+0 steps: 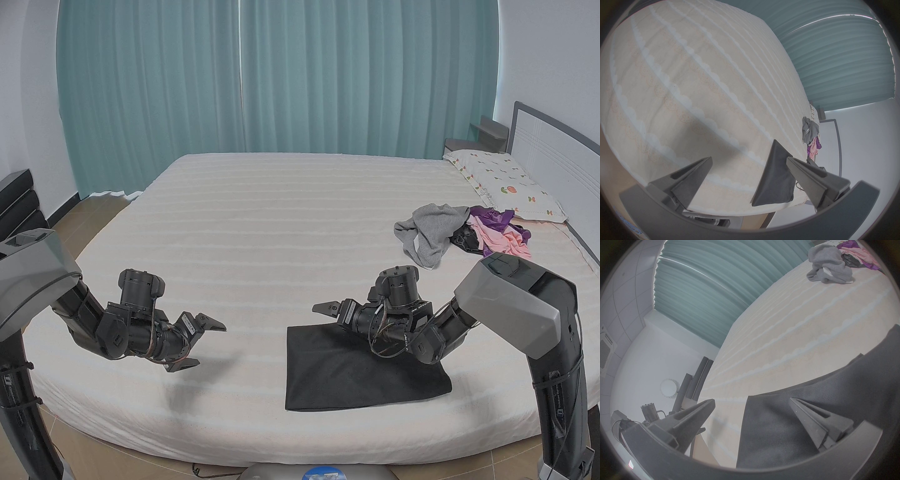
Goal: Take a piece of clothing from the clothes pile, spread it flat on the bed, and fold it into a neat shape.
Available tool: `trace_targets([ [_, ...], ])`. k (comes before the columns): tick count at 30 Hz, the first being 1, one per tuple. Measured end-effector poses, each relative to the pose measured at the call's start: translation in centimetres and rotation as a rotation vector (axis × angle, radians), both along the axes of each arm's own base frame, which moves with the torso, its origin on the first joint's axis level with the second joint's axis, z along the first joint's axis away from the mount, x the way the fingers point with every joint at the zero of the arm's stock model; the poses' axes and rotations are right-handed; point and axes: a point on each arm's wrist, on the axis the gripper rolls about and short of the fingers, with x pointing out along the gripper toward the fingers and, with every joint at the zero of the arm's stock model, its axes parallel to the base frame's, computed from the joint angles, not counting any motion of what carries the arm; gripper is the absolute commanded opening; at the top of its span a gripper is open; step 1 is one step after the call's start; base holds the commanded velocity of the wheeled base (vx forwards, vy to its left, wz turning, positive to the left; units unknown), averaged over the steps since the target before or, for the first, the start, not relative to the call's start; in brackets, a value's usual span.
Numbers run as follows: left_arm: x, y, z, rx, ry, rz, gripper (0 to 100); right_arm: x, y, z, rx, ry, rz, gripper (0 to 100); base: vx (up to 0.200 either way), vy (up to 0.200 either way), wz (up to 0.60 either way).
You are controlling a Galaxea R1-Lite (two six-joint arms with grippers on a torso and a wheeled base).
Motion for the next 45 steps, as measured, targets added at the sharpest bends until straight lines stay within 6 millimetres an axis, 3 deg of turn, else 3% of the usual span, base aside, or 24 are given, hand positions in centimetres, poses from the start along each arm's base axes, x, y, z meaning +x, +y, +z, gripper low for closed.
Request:
trace_targets([
  [9,0.0,0.0,0.0,0.000,0.000,0.000,100,0.7,0.7,0.1,-0.020,0.003,0.009,100,0.000,0.000,0.00],
  [14,0.0,0.0,0.0,0.000,0.000,0.000,100,1.0,-0.2,0.7,-0.019,-0.002,-0.015,100,0.000,0.000,0.00],
  [23,-0.1,-0.1,0.0,0.004,-0.002,-0.008,100,0.2,-5.2,2.5,-0.027,0.027,-0.113,100,0.000,0.000,0.00],
  [29,-0.4,-0.7,0.0,0.003,0.005,-0.022,100,-1.5,-9.0,3.1,-0.031,0.043,-0.210,100,0.000,0.000,0.00],
  [36,-0.7,-1.2,-0.1,0.003,0.010,-0.039,100,-3.0,-12.0,3.7,0.060,-0.021,-0.337,100,0.000,0.000,0.00],
  [45,-0.8,-1.5,0.0,0.001,0.009,-0.045,100,-3.5,-15.7,2.4,0.080,0.028,-0.452,100,-0.067,0.000,0.00],
])
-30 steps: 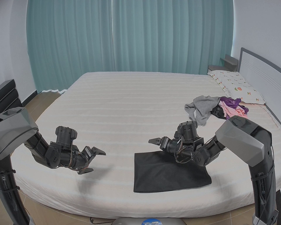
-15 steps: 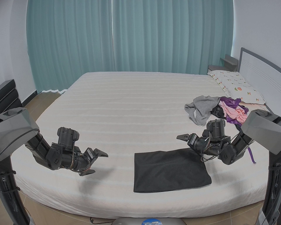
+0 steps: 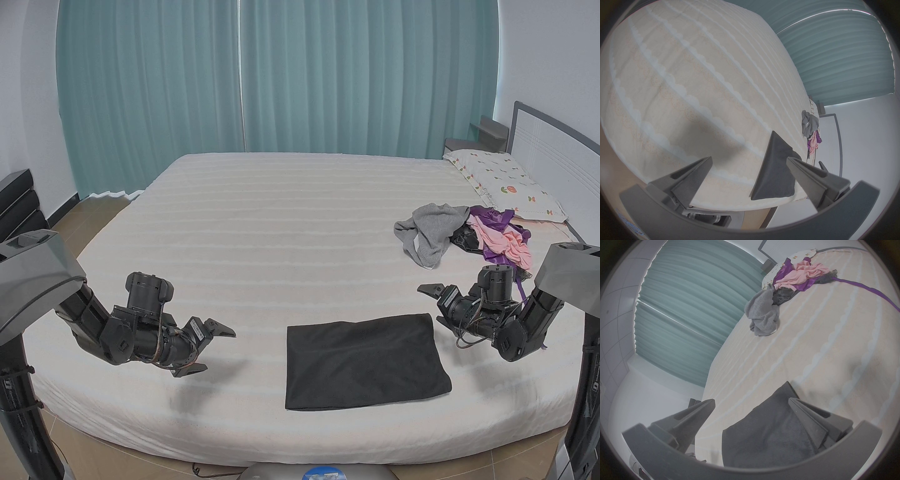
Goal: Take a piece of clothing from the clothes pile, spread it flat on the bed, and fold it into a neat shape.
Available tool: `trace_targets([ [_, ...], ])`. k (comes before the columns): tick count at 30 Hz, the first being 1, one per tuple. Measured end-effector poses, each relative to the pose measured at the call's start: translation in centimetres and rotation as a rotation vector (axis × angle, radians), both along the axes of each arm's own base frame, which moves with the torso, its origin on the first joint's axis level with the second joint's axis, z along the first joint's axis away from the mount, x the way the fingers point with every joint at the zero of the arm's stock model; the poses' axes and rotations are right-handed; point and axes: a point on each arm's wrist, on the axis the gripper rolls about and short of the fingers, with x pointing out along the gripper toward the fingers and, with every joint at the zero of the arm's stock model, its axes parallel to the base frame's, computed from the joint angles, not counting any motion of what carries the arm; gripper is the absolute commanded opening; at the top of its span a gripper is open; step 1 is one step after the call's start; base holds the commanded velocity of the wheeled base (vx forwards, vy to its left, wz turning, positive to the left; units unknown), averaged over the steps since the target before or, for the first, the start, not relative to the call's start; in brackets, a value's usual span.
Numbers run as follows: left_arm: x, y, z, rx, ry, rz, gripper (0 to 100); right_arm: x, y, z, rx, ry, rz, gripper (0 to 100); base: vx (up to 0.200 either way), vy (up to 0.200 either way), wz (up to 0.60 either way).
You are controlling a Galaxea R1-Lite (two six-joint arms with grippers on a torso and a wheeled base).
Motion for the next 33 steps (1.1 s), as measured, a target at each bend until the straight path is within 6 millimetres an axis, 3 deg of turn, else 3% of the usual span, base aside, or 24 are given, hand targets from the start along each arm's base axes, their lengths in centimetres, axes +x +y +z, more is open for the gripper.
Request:
trace_targets([
  [9,0.5,-0.1,0.2,-0.016,-0.004,0.016,100,0.5,-1.3,-1.0,-0.002,0.018,-0.037,100,0.000,0.000,0.00],
  [27,1.6,-1.1,0.7,-0.052,-0.019,0.026,100,0.5,-1.2,-1.3,-0.002,0.025,-0.035,100,0.000,-0.200,0.00],
  [33,2.5,-1.3,0.7,-0.038,-0.042,0.033,100,0.6,-1.4,-1.3,-0.001,0.026,-0.040,100,0.000,0.000,0.00],
])
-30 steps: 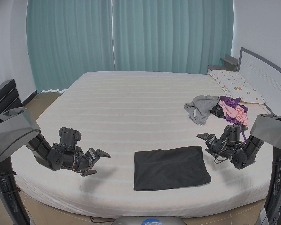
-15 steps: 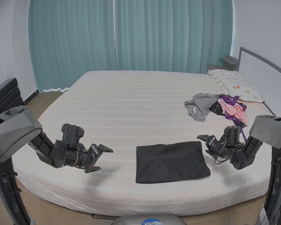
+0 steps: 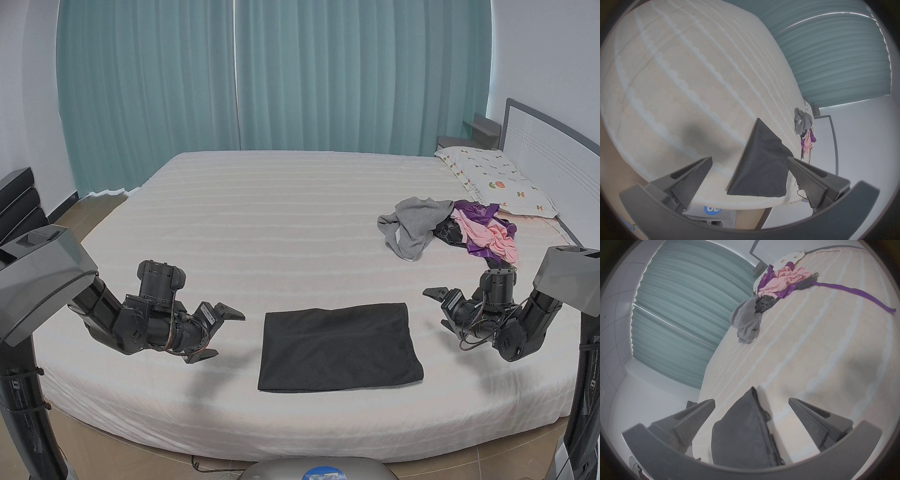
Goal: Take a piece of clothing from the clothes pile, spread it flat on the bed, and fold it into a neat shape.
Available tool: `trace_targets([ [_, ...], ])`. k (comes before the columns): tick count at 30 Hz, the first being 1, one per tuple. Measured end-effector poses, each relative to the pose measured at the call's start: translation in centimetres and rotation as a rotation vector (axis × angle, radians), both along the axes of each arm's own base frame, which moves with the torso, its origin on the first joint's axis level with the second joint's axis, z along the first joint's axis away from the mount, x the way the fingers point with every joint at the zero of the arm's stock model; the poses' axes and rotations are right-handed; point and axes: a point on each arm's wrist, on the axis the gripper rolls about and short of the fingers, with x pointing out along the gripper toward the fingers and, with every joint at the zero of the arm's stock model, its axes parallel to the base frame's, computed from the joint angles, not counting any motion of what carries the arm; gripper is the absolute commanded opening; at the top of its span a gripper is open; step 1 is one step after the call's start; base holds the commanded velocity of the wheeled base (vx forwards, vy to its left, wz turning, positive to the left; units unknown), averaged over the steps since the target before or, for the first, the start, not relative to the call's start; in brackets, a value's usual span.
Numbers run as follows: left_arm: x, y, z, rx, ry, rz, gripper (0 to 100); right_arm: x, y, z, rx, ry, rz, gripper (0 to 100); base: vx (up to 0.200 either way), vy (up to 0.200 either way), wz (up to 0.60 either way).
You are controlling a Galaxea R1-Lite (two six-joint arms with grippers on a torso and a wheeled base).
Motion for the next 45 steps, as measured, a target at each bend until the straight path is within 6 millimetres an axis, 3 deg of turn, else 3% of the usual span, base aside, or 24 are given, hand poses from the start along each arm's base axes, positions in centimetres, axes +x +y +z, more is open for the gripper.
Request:
trace_targets([
  [11,1.6,-1.2,-1.9,0.215,-0.125,-0.140,100,0.0,0.2,-0.5,-0.003,0.011,0.005,100,0.000,0.000,0.00],
  [19,2.7,-4.2,-4.1,0.262,-0.262,-0.206,100,0.0,0.7,-0.9,-0.007,0.021,0.016,100,0.000,0.000,0.00],
  [24,2.6,-5.8,-5.5,0.280,-0.254,-0.228,100,0.0,0.9,-1.0,-0.008,0.021,0.020,100,0.000,0.000,0.00],
  [34,2.5,-7.0,-6.5,0.326,-0.249,-0.214,100,0.1,1.1,-1.0,-0.009,0.019,0.022,100,0.000,0.000,0.00],
  [35,2.6,-7.0,-6.6,0.328,-0.248,-0.212,0,0.1,1.1,-1.0,-0.010,0.020,0.022,100,0.000,0.000,0.00],
  [45,2.6,-7.2,-6.8,0.327,-0.239,-0.211,0,0.0,1.0,-1.1,-0.012,0.021,0.021,100,0.000,0.000,0.00],
])
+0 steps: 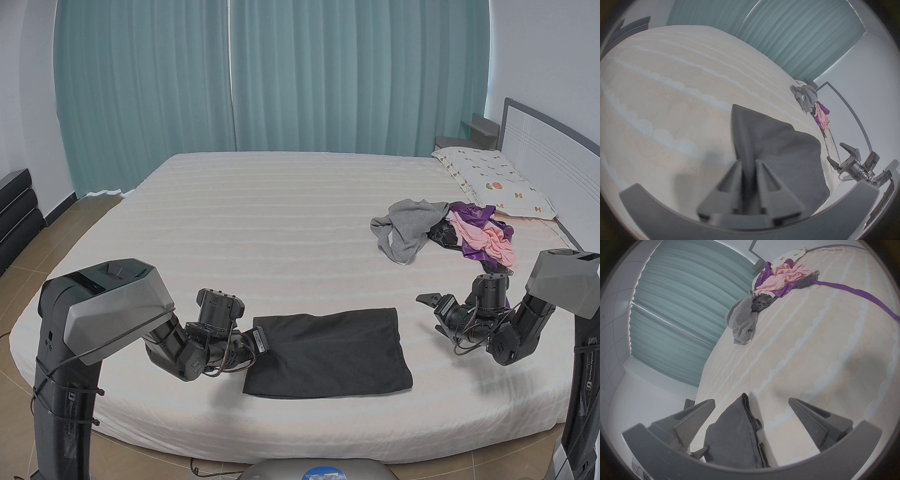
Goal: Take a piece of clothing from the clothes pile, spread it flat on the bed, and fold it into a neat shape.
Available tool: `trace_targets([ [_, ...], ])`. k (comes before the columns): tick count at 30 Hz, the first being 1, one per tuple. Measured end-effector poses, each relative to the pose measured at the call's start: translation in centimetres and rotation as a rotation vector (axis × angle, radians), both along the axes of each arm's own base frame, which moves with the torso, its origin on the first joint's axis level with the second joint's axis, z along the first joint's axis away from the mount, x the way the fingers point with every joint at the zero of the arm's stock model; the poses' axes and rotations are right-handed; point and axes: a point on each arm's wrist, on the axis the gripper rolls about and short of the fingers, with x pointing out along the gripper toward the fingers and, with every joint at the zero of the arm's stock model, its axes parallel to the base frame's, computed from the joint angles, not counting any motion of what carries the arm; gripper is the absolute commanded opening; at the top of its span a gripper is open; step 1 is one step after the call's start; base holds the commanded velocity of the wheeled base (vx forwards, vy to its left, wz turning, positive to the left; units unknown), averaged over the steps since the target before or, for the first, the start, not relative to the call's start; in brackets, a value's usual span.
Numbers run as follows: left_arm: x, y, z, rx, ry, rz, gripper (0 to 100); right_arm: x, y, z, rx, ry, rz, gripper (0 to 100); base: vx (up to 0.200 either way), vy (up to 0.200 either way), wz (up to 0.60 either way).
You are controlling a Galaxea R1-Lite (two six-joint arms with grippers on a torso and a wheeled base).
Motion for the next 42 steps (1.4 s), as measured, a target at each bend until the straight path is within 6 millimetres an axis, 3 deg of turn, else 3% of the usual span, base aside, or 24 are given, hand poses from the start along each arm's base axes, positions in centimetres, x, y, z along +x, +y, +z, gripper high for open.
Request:
trace_targets([
  [36,-0.5,0.7,0.9,-0.049,0.027,0.045,0,-0.1,0.0,0.0,-0.001,0.003,0.003,100,0.000,0.000,0.00],
  [42,-0.3,0.8,1.2,-0.073,0.032,0.066,0,-0.1,0.0,0.0,-0.001,0.004,0.004,100,0.000,0.200,0.00],
])
